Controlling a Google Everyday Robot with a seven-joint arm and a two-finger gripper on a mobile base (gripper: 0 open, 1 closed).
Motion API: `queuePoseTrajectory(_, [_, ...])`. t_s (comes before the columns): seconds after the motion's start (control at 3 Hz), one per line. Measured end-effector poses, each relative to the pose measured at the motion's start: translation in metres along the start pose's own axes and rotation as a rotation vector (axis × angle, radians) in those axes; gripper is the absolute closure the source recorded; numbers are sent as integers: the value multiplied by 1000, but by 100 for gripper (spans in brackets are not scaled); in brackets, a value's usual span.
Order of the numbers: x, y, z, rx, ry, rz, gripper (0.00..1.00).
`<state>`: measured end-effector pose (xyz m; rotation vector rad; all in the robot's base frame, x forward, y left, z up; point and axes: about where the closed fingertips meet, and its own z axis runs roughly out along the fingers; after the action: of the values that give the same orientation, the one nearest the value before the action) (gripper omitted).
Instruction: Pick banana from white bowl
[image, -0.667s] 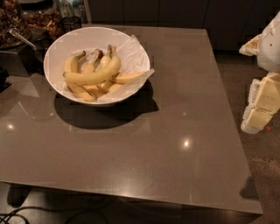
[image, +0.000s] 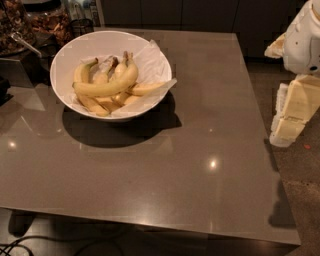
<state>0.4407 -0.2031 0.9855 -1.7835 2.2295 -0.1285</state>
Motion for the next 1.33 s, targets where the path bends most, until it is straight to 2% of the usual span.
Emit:
queuePoseTrajectory(0.33, [-24, -5, -5, -13, 45, -66, 0])
queuePoseTrajectory(0.67, [-50, -10, -2, -12, 35, -139, 0])
queuePoseTrajectory(1.0, [-52, -14, -1, 13, 35, -146, 0])
queuePoseTrajectory(1.33, [-80, -15, 25, -10, 83, -197, 0])
